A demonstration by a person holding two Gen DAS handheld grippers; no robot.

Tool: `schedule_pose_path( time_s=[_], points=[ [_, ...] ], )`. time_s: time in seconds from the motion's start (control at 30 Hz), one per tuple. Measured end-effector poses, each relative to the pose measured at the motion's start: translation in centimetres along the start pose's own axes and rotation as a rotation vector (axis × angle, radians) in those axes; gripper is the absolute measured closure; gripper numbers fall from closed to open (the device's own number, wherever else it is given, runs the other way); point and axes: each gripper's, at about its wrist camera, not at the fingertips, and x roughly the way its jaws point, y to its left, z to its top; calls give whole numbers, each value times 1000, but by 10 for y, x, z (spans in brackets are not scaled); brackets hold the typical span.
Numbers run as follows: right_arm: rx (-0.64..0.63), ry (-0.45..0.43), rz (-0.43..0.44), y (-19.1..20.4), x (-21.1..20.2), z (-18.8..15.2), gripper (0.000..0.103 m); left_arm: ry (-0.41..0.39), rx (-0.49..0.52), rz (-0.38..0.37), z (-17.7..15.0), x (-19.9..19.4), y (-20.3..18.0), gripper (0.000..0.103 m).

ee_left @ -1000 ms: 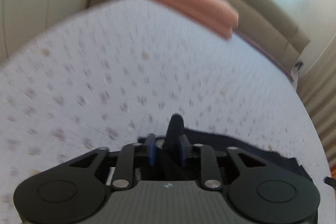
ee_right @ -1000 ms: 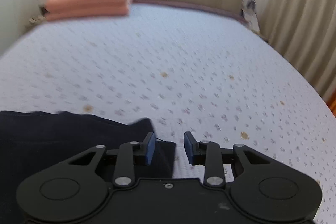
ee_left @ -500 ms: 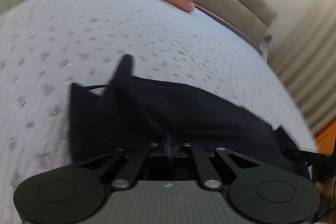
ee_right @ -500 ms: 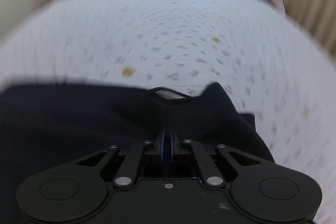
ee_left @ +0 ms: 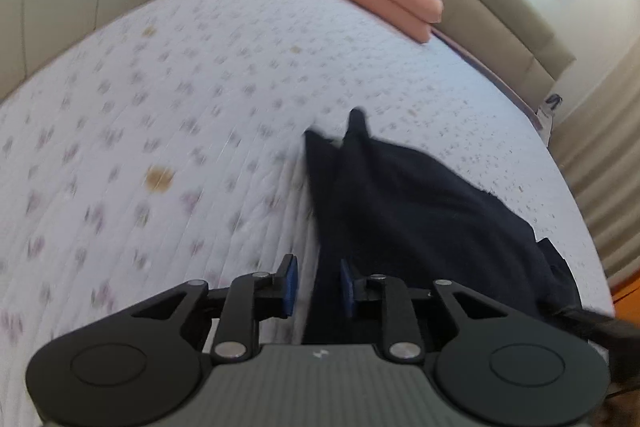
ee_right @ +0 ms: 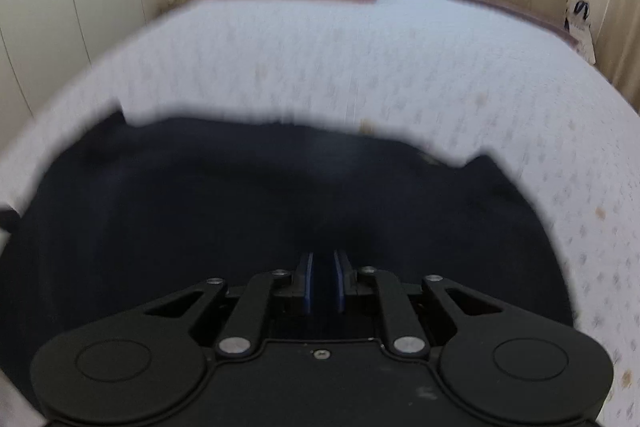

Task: Fold large clothes

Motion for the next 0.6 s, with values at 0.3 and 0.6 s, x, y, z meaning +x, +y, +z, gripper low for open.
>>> schedule_pose_path(
  time_s=[0.3,0.6],
  points=[
    [169,82,54,-17,-7,35,89,138,-369,-312,-14,2,68,38],
    [135,146,86,12,5,13,89,127,-226,-390,-4,44,61,27]
  ],
)
